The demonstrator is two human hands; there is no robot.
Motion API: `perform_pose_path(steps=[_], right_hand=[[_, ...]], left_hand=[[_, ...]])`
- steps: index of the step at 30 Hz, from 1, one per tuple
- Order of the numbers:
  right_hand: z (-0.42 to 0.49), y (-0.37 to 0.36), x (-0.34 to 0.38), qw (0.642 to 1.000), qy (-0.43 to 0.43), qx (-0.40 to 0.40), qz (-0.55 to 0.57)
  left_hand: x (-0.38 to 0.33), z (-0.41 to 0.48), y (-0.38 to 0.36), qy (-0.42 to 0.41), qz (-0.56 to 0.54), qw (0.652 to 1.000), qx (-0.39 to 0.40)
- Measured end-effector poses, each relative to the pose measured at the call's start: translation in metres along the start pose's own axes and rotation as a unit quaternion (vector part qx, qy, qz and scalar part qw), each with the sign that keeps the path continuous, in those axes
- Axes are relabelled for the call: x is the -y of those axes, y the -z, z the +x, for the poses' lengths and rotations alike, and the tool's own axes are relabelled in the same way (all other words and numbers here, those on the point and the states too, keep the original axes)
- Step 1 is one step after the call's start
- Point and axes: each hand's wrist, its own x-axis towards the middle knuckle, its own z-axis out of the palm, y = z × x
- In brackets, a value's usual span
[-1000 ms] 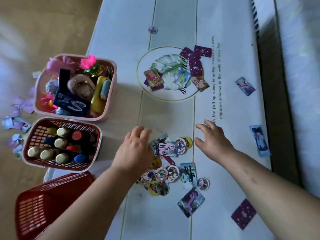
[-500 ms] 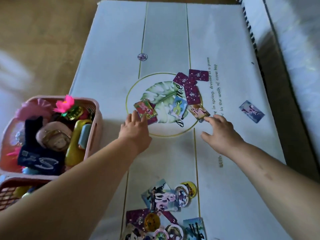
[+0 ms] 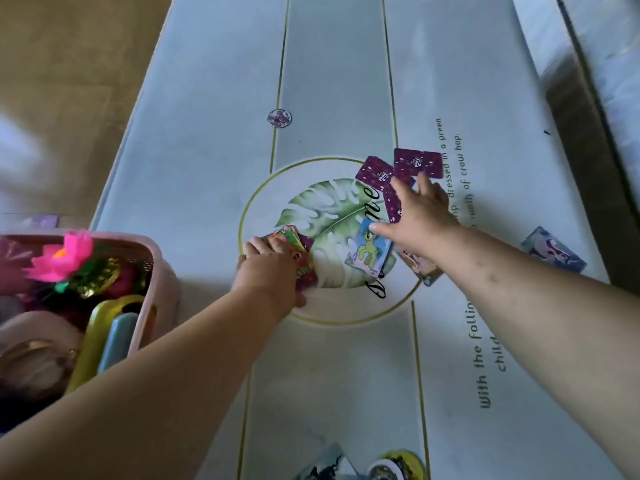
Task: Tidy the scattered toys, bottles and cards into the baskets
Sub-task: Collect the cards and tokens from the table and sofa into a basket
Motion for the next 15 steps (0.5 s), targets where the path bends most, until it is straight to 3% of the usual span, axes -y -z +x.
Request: perform_pose_path(steps=[8, 11, 15], right_hand=[[0.079, 0.013, -0.001, 0.998, -0.035, 0.022, -0.038], [0.055, -0.007, 0.0, 0.997, 0.028, 0.029, -0.073], [-0.044, -0.041, 0.0, 0.986, 0.137, 0.029, -0.091]], left_hand=[[-0.001, -0.002, 0.009, -0.021, 0.059, 0.997, 0.044], [0.0, -0.005, 0.01, -0.019, 0.054, 0.997, 0.053], [-0.002, -0.009, 0.016, -0.032, 0.062, 0.996, 0.058]])
